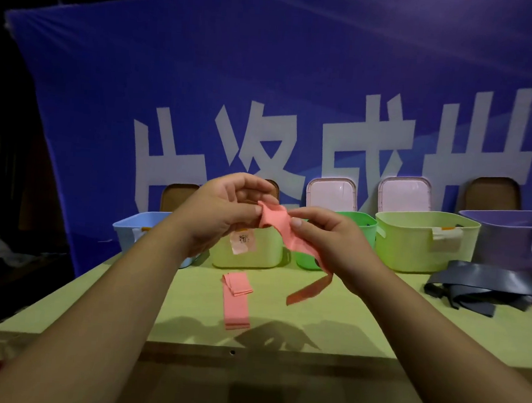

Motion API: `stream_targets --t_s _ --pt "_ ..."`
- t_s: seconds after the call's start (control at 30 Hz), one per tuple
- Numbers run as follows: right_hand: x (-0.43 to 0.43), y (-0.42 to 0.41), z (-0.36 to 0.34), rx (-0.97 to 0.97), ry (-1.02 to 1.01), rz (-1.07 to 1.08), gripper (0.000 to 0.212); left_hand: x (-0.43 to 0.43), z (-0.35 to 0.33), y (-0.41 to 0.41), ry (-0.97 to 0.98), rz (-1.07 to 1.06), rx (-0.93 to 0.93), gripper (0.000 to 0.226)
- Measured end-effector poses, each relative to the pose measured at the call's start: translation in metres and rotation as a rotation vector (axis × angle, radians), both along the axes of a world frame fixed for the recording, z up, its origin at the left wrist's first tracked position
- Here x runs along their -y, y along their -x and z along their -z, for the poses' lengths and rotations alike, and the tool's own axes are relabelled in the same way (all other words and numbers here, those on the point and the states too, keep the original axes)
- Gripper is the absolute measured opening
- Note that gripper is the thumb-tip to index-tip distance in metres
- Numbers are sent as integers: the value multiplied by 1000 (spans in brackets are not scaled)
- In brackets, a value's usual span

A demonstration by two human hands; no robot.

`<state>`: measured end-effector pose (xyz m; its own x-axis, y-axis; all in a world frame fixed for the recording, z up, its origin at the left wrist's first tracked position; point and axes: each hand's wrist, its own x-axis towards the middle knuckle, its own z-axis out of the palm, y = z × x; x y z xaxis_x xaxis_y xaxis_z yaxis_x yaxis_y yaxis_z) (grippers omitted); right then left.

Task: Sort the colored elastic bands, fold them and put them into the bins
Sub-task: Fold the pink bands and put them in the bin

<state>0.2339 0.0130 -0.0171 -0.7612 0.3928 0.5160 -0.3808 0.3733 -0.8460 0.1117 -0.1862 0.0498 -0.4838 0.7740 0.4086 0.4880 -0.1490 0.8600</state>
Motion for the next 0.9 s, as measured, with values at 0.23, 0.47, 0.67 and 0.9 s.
stream_targets --t_s 0.23,0.47,0.67,0.9 --pt "20 -23 6 91 -292 61 21 8 0 -30 105 -91 -98 34" --pt "38 -37 13 16 -195 101 22 14 1 -48 115 -157 -153 35" --pt "51 -42 18 6 -173 129 29 18 7 -58 132 -188 -174 32" --pt "63 -47 18 -1 -98 141 16 23 15 -62 117 -189 -175 33"
